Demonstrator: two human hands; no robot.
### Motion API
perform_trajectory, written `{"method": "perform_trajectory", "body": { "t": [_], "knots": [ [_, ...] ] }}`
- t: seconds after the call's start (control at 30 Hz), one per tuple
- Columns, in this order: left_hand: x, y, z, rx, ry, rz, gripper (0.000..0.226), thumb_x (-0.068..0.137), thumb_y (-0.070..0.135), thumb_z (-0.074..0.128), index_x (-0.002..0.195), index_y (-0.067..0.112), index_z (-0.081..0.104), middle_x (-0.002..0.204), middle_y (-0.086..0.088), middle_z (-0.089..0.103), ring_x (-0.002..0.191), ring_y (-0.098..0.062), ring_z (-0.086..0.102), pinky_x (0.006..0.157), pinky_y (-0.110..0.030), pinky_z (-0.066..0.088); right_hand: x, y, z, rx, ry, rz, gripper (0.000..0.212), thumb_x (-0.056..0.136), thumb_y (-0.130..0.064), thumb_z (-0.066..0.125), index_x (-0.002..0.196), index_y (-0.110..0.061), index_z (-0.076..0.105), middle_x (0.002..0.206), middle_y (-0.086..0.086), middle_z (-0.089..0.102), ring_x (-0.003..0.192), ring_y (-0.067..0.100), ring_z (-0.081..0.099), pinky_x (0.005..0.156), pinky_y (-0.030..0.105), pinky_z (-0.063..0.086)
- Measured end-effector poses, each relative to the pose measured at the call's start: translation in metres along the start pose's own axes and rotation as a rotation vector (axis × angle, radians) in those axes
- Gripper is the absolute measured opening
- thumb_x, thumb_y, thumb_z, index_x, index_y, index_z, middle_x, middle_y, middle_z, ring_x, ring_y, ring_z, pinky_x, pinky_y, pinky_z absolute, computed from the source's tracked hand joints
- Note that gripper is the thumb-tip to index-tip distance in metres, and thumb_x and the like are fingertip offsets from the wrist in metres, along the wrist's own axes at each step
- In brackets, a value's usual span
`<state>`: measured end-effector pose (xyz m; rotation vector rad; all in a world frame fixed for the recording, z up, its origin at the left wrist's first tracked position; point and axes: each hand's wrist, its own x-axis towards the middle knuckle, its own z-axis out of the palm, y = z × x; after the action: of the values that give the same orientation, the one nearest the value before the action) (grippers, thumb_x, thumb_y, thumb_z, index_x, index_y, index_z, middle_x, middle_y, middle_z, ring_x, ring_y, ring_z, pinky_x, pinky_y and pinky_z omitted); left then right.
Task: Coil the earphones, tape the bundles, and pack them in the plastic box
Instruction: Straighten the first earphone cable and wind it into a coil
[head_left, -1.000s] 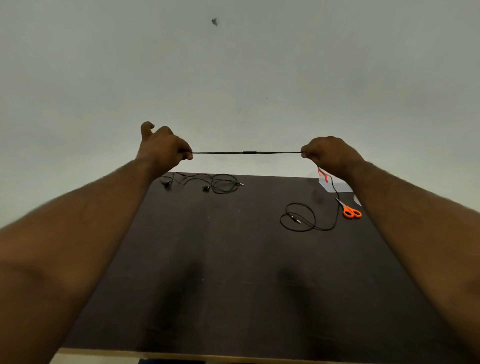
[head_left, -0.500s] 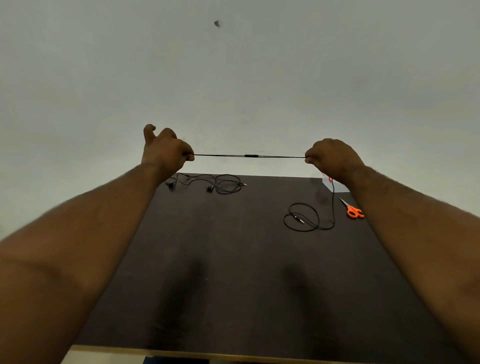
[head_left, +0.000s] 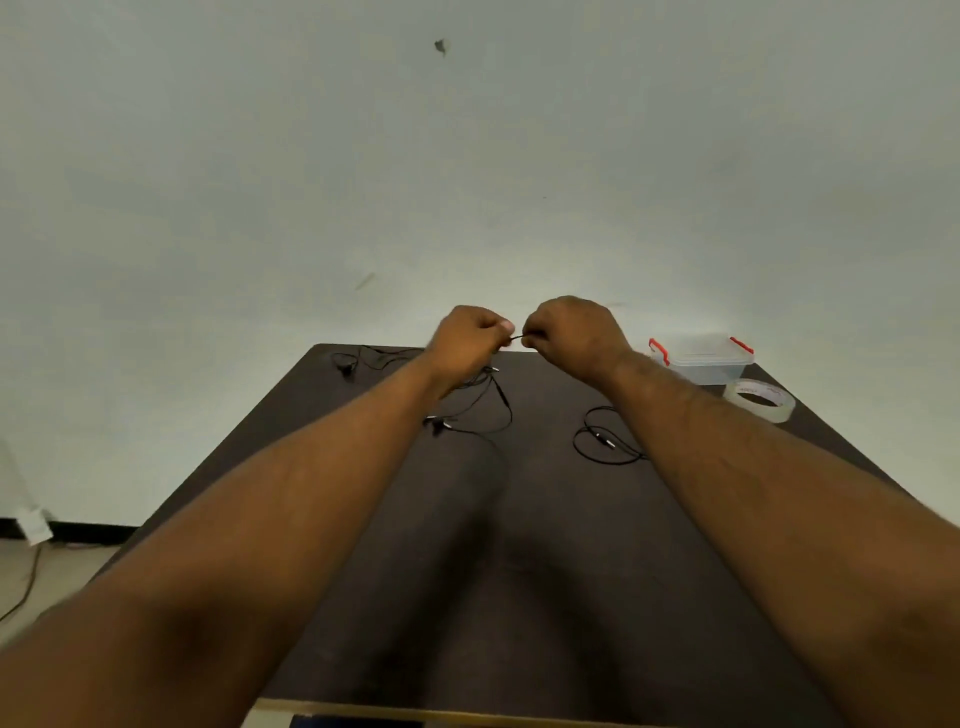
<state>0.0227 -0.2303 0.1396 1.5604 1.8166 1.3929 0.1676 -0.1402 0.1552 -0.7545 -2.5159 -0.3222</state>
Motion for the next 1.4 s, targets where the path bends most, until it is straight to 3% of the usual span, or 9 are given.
{"method": "perform_trajectory", "body": {
  "t": [0.2, 0.63, 0.93, 1.1, 1.17, 1.23, 1.3, 1.33, 1.4],
  "knots": [
    [-0.003, -0.004, 0.021, -0.278, 0.133, -0.02, 0.014, 0.088, 0.015, 0.069, 0.08, 0.004, 0.07, 0.066, -0.002, 0.066, 0.058, -0.009, 0.06, 0.058, -0.023, 0.051, -0.004, 0.005, -0.01, 0.032, 0.028, -0.017, 0.023, 0.093, -0.031, 0.054, 0.098, -0.02, 0.074, 0.093, -0.001, 0.069, 0.09, 0.02, 0.061, 0.067, 0.033, 0.047],
    [0.011, -0.014, -0.058, 0.243, 0.187, 0.081, 0.012, 0.091, 0.019, 0.063, 0.088, 0.01, 0.07, 0.074, 0.002, 0.065, 0.07, -0.004, 0.057, 0.06, -0.014, 0.039, -0.024, 0.059, -0.032, 0.202, -0.098, 0.055, 0.023, 0.096, -0.024, 0.055, 0.101, -0.009, 0.072, 0.098, 0.004, 0.07, 0.094, 0.02, 0.061, 0.079, 0.033, 0.045],
    [0.01, -0.036, -0.115, 0.246, 0.253, 0.034, 0.011, 0.09, 0.018, 0.065, 0.084, 0.01, 0.07, 0.072, 0.0, 0.065, 0.082, -0.015, 0.06, 0.07, -0.02, 0.04, -0.042, 0.092, -0.041, 0.102, -0.082, 0.055, 0.019, 0.097, -0.017, 0.053, 0.098, -0.008, 0.069, 0.082, -0.003, 0.052, 0.085, 0.021, 0.053, 0.073, 0.027, 0.031],
    [0.007, -0.048, -0.119, 0.248, 0.299, 0.006, 0.012, 0.09, 0.016, 0.064, 0.087, 0.006, 0.07, 0.074, -0.005, 0.065, 0.083, -0.018, 0.06, 0.062, -0.015, 0.041, -0.042, 0.09, -0.039, 0.084, -0.047, 0.049, 0.02, 0.096, -0.015, 0.054, 0.094, -0.004, 0.07, 0.085, 0.009, 0.062, 0.085, 0.028, 0.057, 0.075, 0.036, 0.043],
    [0.007, -0.052, -0.114, 0.309, 0.285, -0.019, 0.015, 0.091, 0.018, 0.063, 0.094, 0.005, 0.07, 0.082, -0.009, 0.067, 0.086, -0.02, 0.06, 0.061, -0.014, 0.045, -0.039, 0.084, -0.037, 0.075, -0.028, 0.063, 0.021, 0.096, -0.015, 0.053, 0.09, -0.003, 0.069, 0.083, 0.011, 0.062, 0.083, 0.031, 0.058, 0.075, 0.039, 0.046],
    [0.009, -0.057, -0.103, 0.653, 0.17, -0.084, 0.031, 0.095, 0.026, 0.057, 0.122, 0.011, 0.061, 0.119, -0.014, 0.062, 0.116, -0.03, 0.054, 0.089, -0.029, 0.045, -0.035, 0.073, -0.035, 0.077, -0.015, 0.043, 0.021, 0.096, -0.015, 0.053, 0.089, -0.003, 0.069, 0.081, 0.01, 0.06, 0.083, 0.031, 0.058, 0.073, 0.037, 0.044],
    [0.009, -0.056, -0.083, 1.06, 0.017, -0.112, 0.051, 0.098, 0.036, 0.047, 0.146, 0.023, 0.035, 0.155, -0.009, 0.029, 0.143, -0.036, 0.02, 0.11, -0.049, 0.022, -0.031, 0.057, -0.031, 0.072, -0.043, -0.005, 0.022, 0.096, -0.016, 0.052, 0.093, -0.003, 0.07, 0.085, 0.01, 0.06, 0.085, 0.03, 0.057, 0.072, 0.035, 0.042],
    [0.009, -0.05, -0.07, 1.091, 0.016, -0.074, 0.053, 0.099, 0.037, 0.043, 0.148, 0.025, 0.03, 0.158, -0.006, 0.022, 0.145, -0.035, 0.014, 0.112, -0.052, 0.017, -0.028, 0.048, -0.028, 0.057, -0.069, -0.031, 0.023, 0.096, -0.016, 0.051, 0.095, -0.003, 0.07, 0.088, 0.01, 0.061, 0.087, 0.029, 0.057, 0.071, 0.033, 0.04],
    [0.008, -0.03, -0.043, 0.842, 0.06, 0.038, 0.041, 0.099, 0.035, 0.045, 0.137, 0.022, 0.049, 0.146, -0.004, 0.045, 0.134, -0.031, 0.039, 0.107, -0.046, 0.031, -0.023, 0.032, -0.023, 0.034, -0.097, -0.058, 0.024, 0.097, -0.017, 0.049, 0.098, -0.004, 0.069, 0.094, 0.011, 0.061, 0.09, 0.028, 0.057, 0.07, 0.031, 0.036]
  ]
}}
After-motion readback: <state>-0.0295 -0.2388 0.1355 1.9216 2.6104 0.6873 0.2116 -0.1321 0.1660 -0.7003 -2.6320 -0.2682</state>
